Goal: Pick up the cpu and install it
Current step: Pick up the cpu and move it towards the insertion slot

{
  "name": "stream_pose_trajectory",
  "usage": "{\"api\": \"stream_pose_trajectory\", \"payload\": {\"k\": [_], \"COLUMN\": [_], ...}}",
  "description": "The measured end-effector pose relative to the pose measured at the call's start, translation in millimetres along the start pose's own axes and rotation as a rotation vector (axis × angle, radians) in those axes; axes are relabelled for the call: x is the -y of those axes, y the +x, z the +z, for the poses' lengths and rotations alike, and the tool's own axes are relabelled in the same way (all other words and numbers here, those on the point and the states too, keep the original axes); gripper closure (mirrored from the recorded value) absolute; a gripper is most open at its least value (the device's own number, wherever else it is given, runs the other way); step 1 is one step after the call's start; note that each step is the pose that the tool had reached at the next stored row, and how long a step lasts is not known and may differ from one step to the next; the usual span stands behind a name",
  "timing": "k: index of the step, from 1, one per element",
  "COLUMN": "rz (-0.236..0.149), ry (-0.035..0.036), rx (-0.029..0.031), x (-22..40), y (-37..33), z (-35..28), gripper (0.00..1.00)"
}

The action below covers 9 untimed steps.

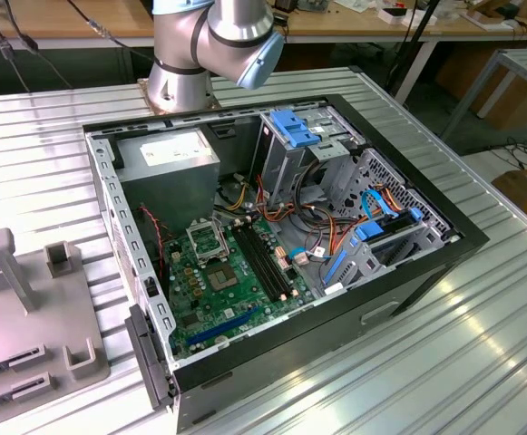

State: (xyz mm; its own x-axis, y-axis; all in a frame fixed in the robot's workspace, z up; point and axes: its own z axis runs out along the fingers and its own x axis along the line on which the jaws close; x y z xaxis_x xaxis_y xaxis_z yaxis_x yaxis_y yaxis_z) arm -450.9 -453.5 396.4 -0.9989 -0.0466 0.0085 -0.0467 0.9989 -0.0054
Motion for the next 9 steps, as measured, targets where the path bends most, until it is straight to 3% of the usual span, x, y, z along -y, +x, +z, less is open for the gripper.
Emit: {"api": "stream_pose_trajectory", "payload": {"k": [9], "rz": [0.0], "ry": [-0.0001], "rx": [-0.0008], "x": [0.4], "y": [-6.9], "z": [-0.4], "gripper": [0.53]}}
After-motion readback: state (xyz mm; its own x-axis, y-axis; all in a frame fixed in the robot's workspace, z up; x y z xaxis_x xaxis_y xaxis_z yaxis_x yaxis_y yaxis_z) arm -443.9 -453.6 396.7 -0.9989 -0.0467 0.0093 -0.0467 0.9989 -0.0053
